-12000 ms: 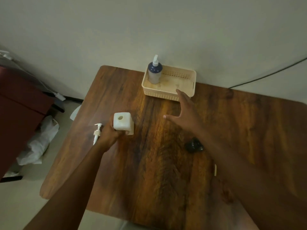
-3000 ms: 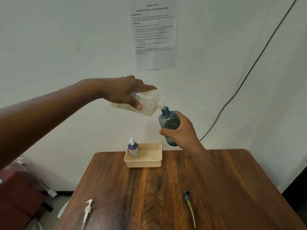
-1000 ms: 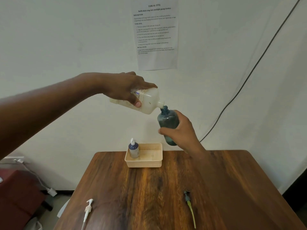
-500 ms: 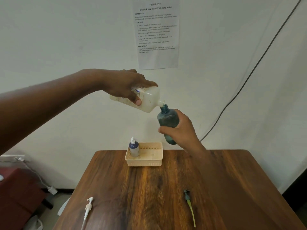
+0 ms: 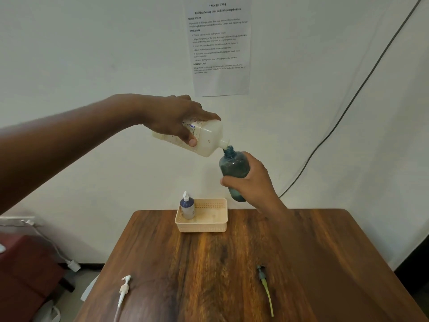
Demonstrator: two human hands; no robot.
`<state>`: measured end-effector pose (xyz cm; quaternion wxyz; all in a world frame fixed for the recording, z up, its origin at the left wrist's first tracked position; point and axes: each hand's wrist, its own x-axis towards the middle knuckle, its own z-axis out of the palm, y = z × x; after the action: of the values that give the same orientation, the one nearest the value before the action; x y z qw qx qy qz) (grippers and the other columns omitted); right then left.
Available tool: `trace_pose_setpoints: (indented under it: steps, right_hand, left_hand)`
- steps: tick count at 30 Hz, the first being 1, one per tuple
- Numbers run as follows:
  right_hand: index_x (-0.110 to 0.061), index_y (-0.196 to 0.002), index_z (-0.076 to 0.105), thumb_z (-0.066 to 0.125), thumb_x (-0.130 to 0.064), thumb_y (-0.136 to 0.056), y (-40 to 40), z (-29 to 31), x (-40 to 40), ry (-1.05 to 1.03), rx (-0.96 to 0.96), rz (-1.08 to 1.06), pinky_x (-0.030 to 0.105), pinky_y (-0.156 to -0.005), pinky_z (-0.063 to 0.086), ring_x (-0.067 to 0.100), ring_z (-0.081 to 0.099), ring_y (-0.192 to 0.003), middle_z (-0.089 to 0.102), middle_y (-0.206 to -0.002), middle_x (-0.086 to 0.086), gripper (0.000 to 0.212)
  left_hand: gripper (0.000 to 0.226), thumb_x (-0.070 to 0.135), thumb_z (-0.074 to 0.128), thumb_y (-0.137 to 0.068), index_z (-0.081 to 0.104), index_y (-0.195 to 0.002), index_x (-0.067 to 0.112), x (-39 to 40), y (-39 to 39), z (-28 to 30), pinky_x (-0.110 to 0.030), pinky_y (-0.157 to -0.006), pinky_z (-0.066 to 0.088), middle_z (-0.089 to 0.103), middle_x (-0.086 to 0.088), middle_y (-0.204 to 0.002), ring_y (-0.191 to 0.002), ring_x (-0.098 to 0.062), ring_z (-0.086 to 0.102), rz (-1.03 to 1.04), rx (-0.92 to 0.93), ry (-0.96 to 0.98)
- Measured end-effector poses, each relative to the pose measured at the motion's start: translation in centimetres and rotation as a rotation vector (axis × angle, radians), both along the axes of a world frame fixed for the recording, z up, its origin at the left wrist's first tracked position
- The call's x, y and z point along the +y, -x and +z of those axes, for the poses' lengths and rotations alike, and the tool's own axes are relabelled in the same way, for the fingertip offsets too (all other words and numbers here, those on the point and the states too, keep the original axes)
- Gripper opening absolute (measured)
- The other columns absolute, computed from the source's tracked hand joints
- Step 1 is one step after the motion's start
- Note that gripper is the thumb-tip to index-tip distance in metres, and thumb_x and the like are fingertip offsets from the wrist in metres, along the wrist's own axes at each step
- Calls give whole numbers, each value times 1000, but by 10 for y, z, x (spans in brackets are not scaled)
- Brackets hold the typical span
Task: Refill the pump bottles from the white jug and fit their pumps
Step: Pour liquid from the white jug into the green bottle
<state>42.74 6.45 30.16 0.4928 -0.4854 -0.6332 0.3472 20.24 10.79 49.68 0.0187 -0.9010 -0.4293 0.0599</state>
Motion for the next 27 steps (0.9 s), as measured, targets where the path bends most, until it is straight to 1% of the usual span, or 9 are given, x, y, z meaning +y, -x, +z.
trace_pose_setpoints:
  steps: [2, 6, 9, 13, 15, 18, 20, 23, 27]
  right_hand:
    - [-38, -129, 52, 86, -27, -71, 1, 0, 1, -2, 0, 4, 25, -81, 54, 9, 59, -104, 59, -117, -17, 69]
    - [-44, -125, 48, 86, -28, -72, 4, 0, 1, 3, 5, 7, 18, -74, 49, 7, 59, -101, 54, -111, -28, 67]
    - [-46, -123, 48, 86, -29, -72, 5, 0, 2, -3, 15, -1, 16, -72, 48, 6, 59, -100, 54, -109, -30, 66]
    - [-45, -124, 49, 88, -29, -72, 8, 3, 3, -11, 63, -11, 21, -77, 52, 6, 59, -101, 55, -112, -28, 67]
    - [-44, -124, 51, 88, -29, -71, 9, 5, 4, -20, 79, -13, 24, -80, 55, 7, 60, -101, 58, -112, -25, 66]
    - [-42, -125, 52, 88, -29, -71, 14, 8, 7, -28, 102, -14, 28, -82, 57, 10, 61, -102, 60, -113, -20, 66]
    - [-39, -127, 52, 88, -29, -71, 17, 10, 8, -32, 120, -18, 28, -81, 57, 13, 61, -103, 60, -115, -16, 67]
    - [-35, -132, 51, 89, -29, -72, 23, 10, 12, -35, 128, -21, 25, -79, 57, 14, 60, -105, 60, -119, -12, 71]
    - [-33, -131, 53, 89, -30, -70, 31, 8, 15, -39, 123, -15, 25, -78, 57, 14, 61, -105, 62, -118, -9, 71]
  left_hand:
    - [81, 44, 76, -92, 27, -157, 54, -1, 0, 1, -51, -111, 39, 55, 3, -130, -125, -20, 37, -4, 9, 2]
    - [83, 48, 75, -90, 28, -158, 51, -4, 0, 1, -50, -111, 39, 55, 3, -128, -126, -21, 37, 1, 9, 7]
    - [87, 59, 64, -81, 27, -159, 49, -7, 2, -1, -49, -111, 38, 55, 2, -129, -129, -22, 37, 18, -6, 5]
    - [92, 61, 60, -79, 27, -162, 41, -11, 11, -11, -44, -109, 38, 51, 5, -123, -126, -21, 38, 39, -120, 21]
    - [91, 59, 61, -80, 27, -162, 40, -12, 16, -19, -39, -102, 39, 50, 6, -121, -122, -21, 39, 44, -189, 26]
    - [86, 50, 68, -87, 31, -162, 32, -12, 24, -33, -40, -97, 45, 54, -1, -123, -118, -25, 48, 44, -299, 41]
    - [80, 39, 74, -94, 33, -161, 26, -11, 27, -44, -38, -93, 50, 56, -3, -125, -114, -28, 55, 52, -394, 47]
    - [78, 26, 74, -96, 32, -161, 21, -12, 32, -66, -37, -94, 58, 59, -4, -134, -116, -27, 61, 69, -540, 77]
    - [74, 26, 72, -97, 31, -159, 28, -16, 43, -99, -19, -84, 54, 56, 7, -132, -109, -13, 62, 126, -716, 59]
